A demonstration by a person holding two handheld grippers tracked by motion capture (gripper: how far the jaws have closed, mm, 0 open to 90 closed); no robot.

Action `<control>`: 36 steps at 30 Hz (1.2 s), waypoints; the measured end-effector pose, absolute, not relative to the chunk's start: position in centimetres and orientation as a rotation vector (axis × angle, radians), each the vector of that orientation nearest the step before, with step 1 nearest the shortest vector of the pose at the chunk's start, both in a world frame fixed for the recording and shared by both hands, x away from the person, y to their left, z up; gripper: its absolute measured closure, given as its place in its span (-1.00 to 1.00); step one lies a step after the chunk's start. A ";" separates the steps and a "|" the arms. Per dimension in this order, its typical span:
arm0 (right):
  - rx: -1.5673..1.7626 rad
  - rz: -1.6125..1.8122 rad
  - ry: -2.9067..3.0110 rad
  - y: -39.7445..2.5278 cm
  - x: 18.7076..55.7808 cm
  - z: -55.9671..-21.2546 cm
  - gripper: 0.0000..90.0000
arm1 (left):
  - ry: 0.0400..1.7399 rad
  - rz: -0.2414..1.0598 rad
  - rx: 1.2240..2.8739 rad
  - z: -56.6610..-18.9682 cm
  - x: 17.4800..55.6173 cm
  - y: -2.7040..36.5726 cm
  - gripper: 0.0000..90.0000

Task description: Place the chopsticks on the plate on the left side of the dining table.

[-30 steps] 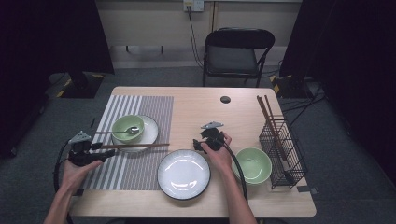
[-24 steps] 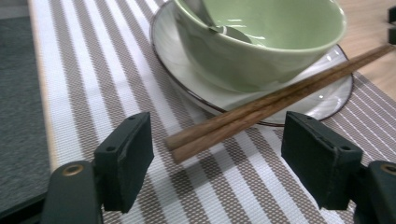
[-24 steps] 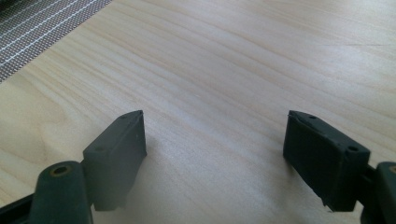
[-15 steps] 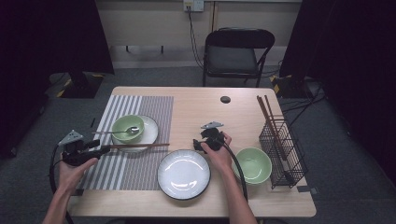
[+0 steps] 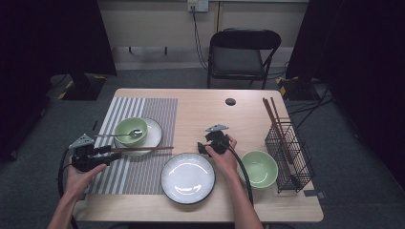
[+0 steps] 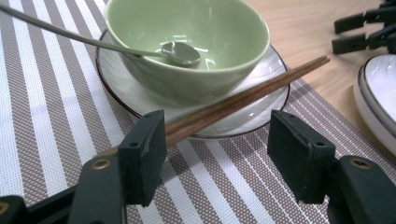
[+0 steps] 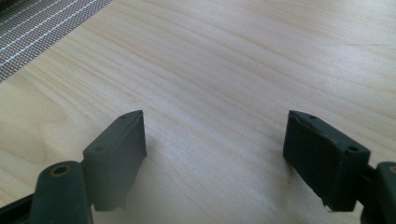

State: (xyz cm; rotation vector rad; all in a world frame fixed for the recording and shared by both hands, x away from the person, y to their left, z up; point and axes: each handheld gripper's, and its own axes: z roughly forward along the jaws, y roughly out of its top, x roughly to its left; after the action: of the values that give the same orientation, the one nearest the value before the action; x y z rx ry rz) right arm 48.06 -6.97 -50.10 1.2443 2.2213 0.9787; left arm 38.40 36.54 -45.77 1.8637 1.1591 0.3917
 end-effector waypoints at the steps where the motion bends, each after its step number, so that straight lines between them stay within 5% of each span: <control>1: 1.243 0.977 2.222 -7.0 48.1 -50.1 -0.54 | 1.164 0.397 1.883 -45.8 38.3 36.3 -0.19; 36: 1.246 0.978 2.222 -7.0 48.1 -50.1 -0.54 | 1.197 0.490 2.091 -49.7 35.8 35.3 -0.57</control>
State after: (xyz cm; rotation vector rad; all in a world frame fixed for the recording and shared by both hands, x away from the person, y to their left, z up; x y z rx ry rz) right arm 48.06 -6.97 -50.10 1.2459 2.2216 0.9782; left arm 35.77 35.27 -49.69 2.0905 1.1968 0.4901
